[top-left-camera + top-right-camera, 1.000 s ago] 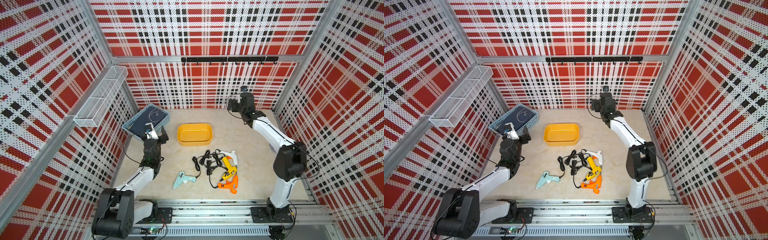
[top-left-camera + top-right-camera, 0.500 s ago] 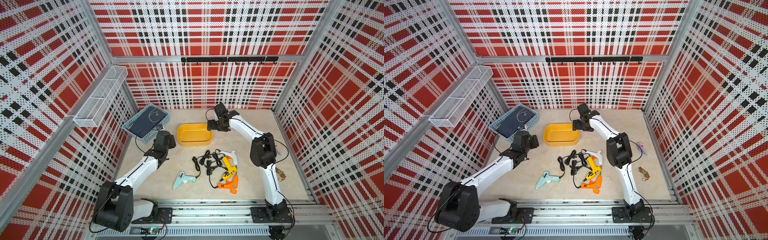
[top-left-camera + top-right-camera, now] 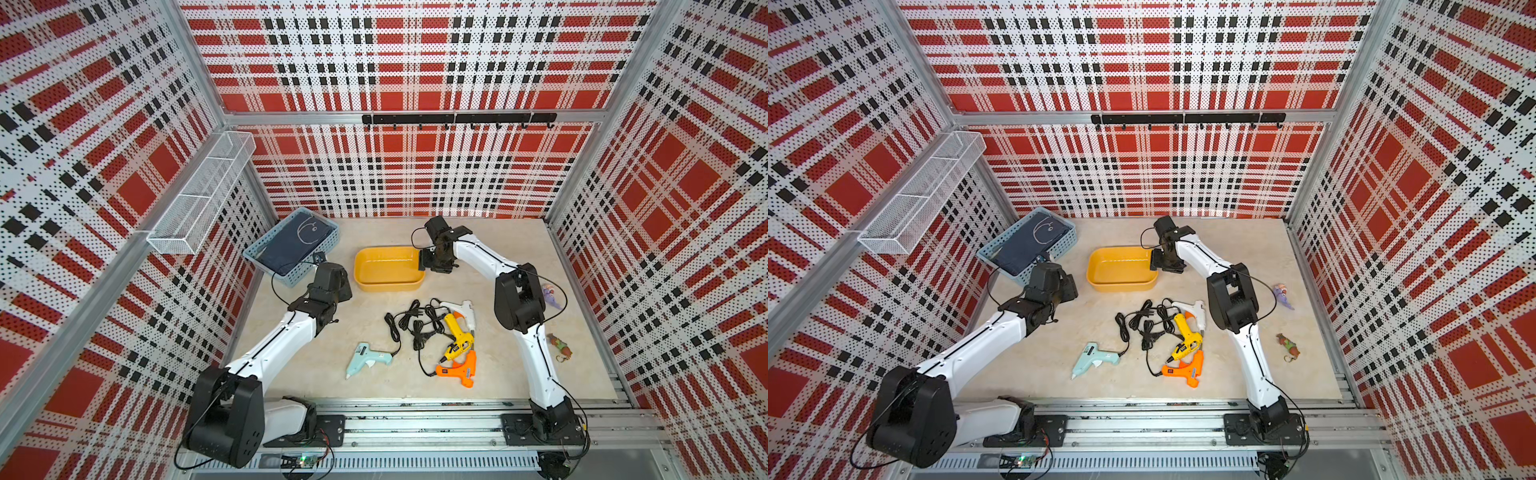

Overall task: Put the hot melt glue gun into the storage box
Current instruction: Move the storage box to the center of the board.

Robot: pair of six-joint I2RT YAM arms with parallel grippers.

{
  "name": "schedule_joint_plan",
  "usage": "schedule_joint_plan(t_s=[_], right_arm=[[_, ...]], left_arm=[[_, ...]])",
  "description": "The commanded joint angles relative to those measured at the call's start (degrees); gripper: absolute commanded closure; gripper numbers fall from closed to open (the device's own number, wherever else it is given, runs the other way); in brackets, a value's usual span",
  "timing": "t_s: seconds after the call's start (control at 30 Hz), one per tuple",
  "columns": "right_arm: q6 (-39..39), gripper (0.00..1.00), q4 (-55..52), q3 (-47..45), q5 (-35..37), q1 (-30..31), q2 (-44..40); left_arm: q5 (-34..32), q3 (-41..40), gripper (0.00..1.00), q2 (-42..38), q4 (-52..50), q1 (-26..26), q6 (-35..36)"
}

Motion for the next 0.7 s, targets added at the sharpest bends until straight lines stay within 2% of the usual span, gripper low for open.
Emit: schedule_joint_plan(t_s=[0.0, 0.07, 0.17, 0.37, 0.67], right_arm=[[-2.06, 0.48, -2.04, 2.75, 0.73, 1.27, 1.57], [-2.32, 0.63, -2.52, 2.84, 1.96, 1.46, 1.52], [-3.31, 0.75, -3.28, 2.37, 4.71, 1.38, 0.44], [-7.24, 0.77, -4.87, 0.35, 9.44, -0.09, -2.21], [-11.1, 0.8, -4.43, -3.74, 11.12, -3.44, -4.39]], left_arm=[[-0.17, 1.28, 0.37, -1.6, -1.87, -0.42, -1.27], [0.56, 1.06, 0.39, -1.38, -2.32, -0.46, -1.71], [1.48, 0.98, 0.4, -1.36, -3.41, -0.94, -2.26], [3.41, -0.15, 0.4, -2.41, -7.56, -3.43, -3.6], [6.33, -3.72, 0.4, -5.97, -13.24, -8.52, -8.29]])
